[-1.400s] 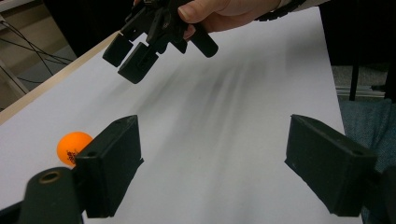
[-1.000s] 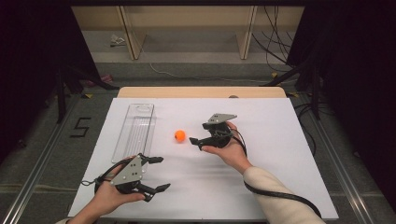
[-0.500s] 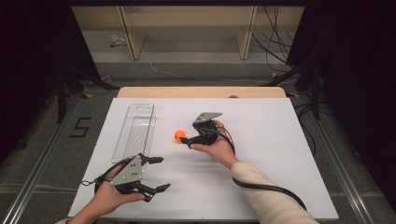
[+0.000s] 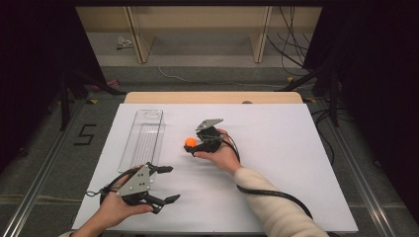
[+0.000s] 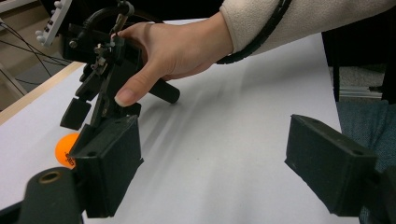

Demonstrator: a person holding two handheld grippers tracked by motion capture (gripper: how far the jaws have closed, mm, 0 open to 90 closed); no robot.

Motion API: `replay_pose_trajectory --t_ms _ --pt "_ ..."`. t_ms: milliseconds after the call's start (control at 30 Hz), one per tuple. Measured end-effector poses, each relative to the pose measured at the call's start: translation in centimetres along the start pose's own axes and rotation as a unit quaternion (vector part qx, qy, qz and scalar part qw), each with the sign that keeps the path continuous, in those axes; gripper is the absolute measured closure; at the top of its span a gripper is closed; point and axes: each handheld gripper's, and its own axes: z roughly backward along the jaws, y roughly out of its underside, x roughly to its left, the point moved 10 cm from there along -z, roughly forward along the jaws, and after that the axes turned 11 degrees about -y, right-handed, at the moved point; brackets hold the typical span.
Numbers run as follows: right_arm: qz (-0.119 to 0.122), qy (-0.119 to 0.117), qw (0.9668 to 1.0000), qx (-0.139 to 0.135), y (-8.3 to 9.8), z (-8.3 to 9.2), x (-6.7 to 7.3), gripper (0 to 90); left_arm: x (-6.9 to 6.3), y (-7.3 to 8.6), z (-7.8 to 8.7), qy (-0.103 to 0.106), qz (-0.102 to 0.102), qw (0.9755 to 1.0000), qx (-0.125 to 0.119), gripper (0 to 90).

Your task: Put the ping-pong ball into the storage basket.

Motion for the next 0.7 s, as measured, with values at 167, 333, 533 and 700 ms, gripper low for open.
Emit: replay_pose_trajectory --t_ms 167,333,533,700 --pt "0.009 -0.005 0.9999 0.009 -0.2 -0.7 0.2 28.9 0.0 0.0 0.0 0.0 0.001 1.0 0.0 17.7" --pt "0.018 -0.009 0.9996 0.018 -0.3 -1.4 0.4 36.8 0.0 0.0 0.0 0.0 0.001 1.0 -0.002 17.7" --pt "0.022 -0.006 0.9993 0.031 0.0 -1.9 0.4 45.0 0.0 0.0 0.0 0.0 0.001 1.0 -0.002 17.7" --pt "0.025 -0.006 0.999 0.035 0.1 -2.0 0.4 50.9 0.0 0.0 0.0 0.001 0.002 1.0 -0.002 17.7"
